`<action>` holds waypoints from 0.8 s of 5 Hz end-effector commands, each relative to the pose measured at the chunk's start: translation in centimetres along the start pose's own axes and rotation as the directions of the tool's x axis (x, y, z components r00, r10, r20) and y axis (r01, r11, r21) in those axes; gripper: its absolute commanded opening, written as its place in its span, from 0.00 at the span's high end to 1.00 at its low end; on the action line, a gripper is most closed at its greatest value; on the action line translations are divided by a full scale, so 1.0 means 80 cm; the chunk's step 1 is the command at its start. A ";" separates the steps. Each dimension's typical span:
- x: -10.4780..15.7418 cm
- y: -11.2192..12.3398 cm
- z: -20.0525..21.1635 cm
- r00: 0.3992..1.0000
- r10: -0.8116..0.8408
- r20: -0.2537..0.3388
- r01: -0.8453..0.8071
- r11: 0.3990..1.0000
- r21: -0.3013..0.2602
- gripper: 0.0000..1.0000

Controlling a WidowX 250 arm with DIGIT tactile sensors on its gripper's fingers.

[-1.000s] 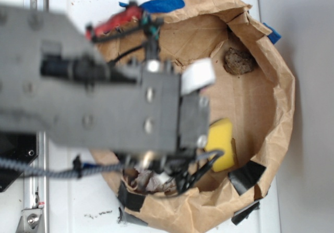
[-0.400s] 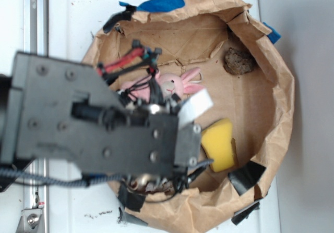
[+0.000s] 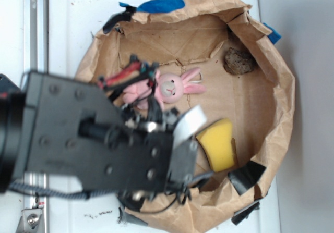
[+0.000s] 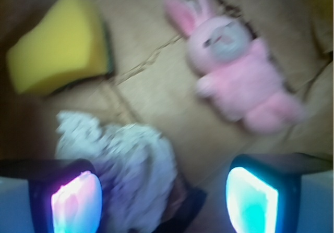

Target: Grab the white paper.

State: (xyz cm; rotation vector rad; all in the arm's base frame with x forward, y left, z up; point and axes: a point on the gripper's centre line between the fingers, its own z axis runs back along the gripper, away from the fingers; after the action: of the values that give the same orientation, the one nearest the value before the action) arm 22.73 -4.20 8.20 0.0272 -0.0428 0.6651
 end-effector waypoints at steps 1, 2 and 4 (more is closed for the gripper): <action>0.009 -0.021 0.014 0.999 -0.029 0.014 0.031 0.990 -0.137 0.00; 0.011 -0.031 -0.004 0.999 -0.030 0.018 0.031 0.994 -0.106 0.00; 0.014 -0.025 -0.055 1.000 -0.017 0.015 0.018 0.999 -0.026 0.00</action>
State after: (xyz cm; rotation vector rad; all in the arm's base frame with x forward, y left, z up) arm 25.15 -5.41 3.49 0.0109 -0.0535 0.6423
